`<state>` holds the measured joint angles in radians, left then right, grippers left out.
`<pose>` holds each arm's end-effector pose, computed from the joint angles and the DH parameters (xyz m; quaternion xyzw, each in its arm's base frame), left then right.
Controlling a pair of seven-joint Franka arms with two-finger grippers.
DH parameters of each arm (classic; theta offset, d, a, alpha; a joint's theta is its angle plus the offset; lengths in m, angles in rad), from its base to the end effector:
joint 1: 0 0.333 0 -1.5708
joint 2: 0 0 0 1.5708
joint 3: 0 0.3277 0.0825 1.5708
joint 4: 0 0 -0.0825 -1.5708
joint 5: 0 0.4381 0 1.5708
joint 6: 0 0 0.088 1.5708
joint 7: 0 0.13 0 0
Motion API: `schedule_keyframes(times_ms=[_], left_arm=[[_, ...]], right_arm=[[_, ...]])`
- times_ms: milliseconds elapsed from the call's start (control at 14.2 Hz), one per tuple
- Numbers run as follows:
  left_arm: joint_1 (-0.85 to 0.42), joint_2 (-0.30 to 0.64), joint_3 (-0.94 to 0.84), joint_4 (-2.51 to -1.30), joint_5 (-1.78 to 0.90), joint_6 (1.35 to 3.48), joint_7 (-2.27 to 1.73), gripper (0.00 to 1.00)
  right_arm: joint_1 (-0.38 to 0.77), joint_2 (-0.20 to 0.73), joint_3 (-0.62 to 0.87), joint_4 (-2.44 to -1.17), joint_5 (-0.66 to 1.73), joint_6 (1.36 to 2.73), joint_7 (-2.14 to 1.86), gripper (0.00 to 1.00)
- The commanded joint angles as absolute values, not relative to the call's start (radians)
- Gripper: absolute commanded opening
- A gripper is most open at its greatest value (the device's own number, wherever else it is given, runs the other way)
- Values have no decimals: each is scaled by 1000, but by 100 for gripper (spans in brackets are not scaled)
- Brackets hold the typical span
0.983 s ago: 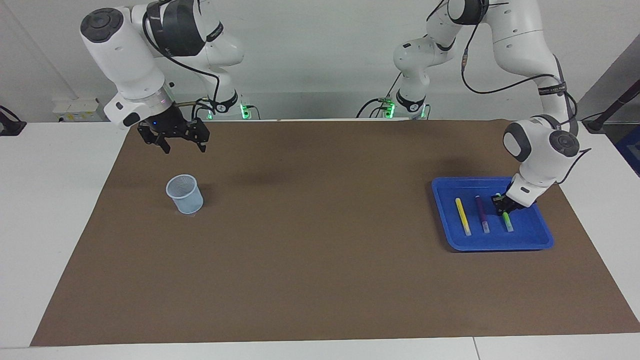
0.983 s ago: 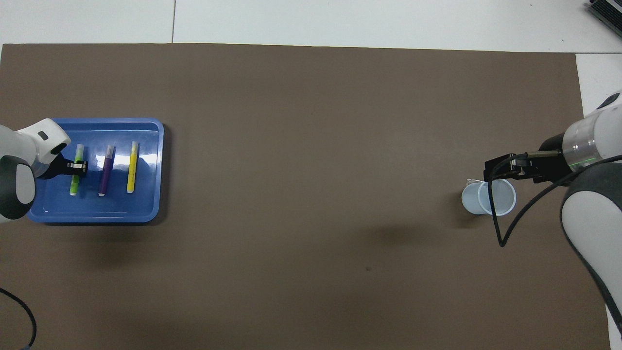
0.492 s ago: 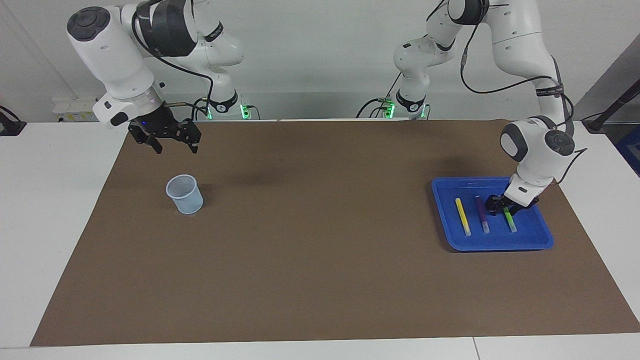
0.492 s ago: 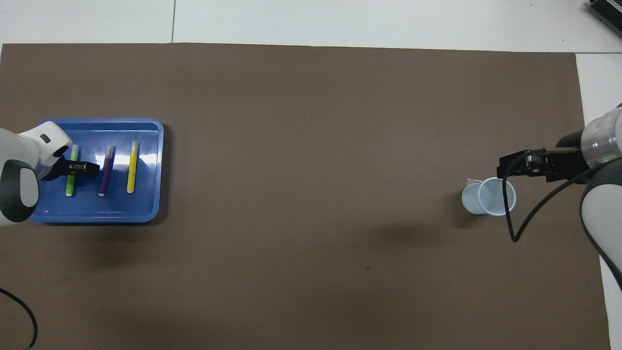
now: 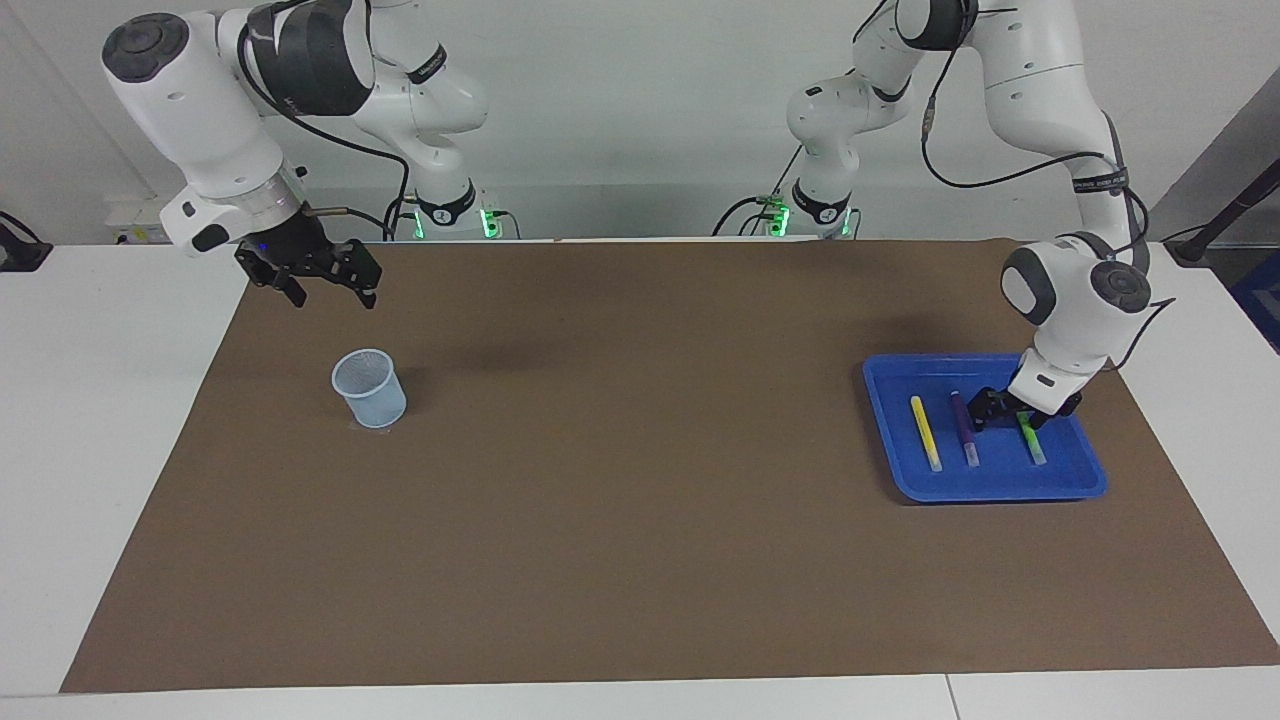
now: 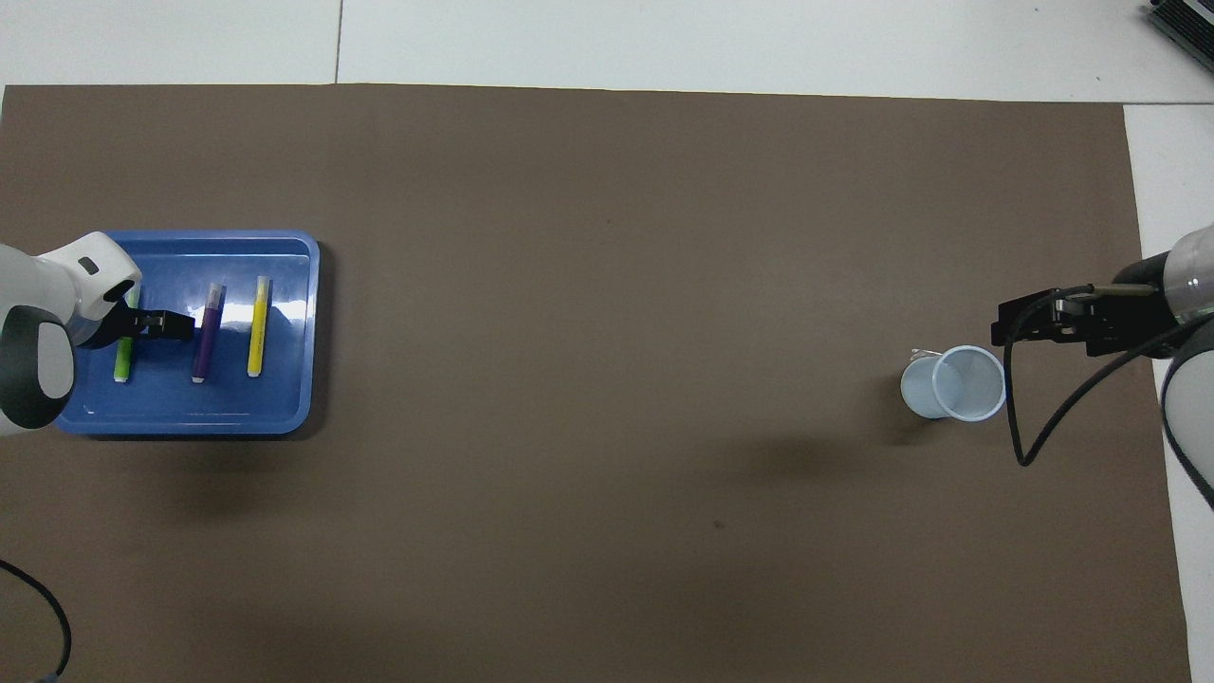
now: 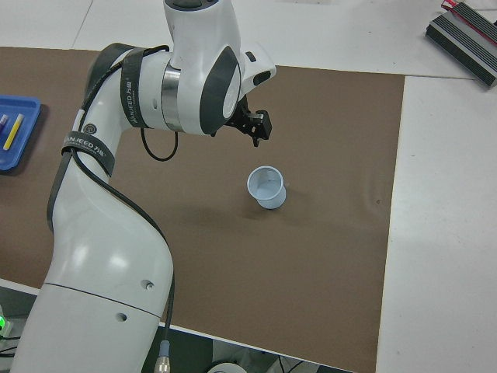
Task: Right arm passes pens to left for tray arrangement
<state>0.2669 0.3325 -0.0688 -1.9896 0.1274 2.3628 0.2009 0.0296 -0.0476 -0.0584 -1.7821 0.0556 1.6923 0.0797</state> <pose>0.6412 0.1331 0.2513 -0.9982 0.0437 -0.0138 0.0380 0.5949 -0.0111 0.5408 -0.9977 0.0581 0.0219 0.0284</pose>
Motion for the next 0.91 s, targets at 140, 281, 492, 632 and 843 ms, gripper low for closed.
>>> schedule_keyframes(times_ms=[140,281,492,632,843], left_arm=[[261,364,-74,-1841,141,2192,209,100],[255,361,-74,-1816,137,2155,209,100],[252,338,-81,-1787,130,2087,204,100],[230,299,-89,-1744,129,2008,196,100],[190,250,-90,-1671,129,1876,193,100]], right_arm=[[6,-43,-34,-1773,2,1684,19,100],[6,-43,-21,-1770,-9,1684,-5,100],[5,-49,-2,-1770,-6,1684,-6,100],[5,-61,-2,-1758,-5,1669,-9,100],[5,-49,-8,-1659,-8,1560,-8,100]])
